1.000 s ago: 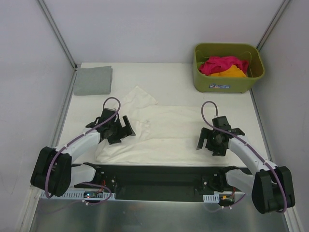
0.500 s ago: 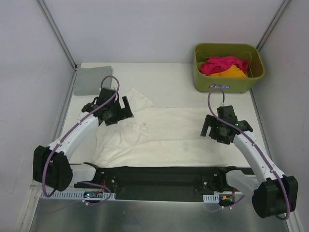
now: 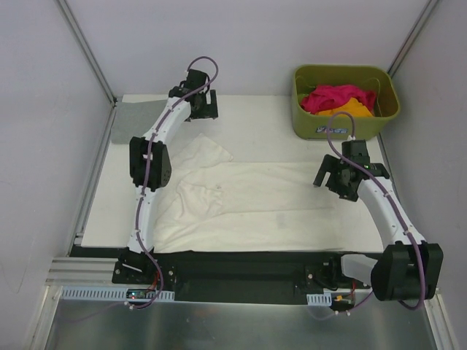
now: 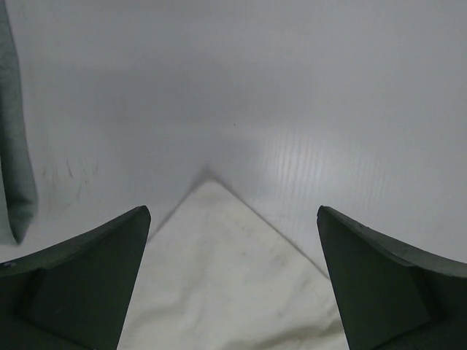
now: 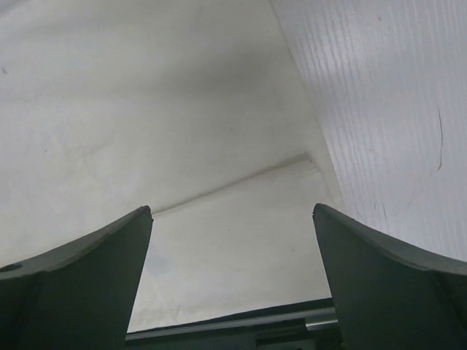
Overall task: Fold and stack the t-shirts
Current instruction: Grap the side of the flattened tshirt furthest away from the robot with both arms
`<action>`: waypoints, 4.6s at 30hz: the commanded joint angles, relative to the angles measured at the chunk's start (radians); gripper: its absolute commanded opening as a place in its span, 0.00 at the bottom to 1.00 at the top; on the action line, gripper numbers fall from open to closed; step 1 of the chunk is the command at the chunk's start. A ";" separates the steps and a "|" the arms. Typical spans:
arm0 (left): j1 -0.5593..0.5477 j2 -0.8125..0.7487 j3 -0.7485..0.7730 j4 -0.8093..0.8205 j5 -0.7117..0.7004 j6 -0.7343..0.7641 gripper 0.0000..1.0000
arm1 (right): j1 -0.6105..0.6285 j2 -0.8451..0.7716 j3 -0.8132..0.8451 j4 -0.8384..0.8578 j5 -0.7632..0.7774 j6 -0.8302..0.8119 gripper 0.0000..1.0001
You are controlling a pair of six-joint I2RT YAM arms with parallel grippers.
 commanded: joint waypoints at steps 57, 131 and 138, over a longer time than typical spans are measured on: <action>-0.050 -0.176 -0.286 0.003 0.189 0.132 0.00 | -0.050 0.921 0.744 0.024 0.155 -0.047 0.81; -0.116 -0.651 -0.900 0.204 0.261 -0.055 0.00 | 0.060 0.736 0.368 0.432 0.303 0.131 0.61; -0.116 -0.696 -0.952 0.205 0.255 -0.060 0.00 | 0.065 0.782 0.408 0.371 0.334 0.148 0.61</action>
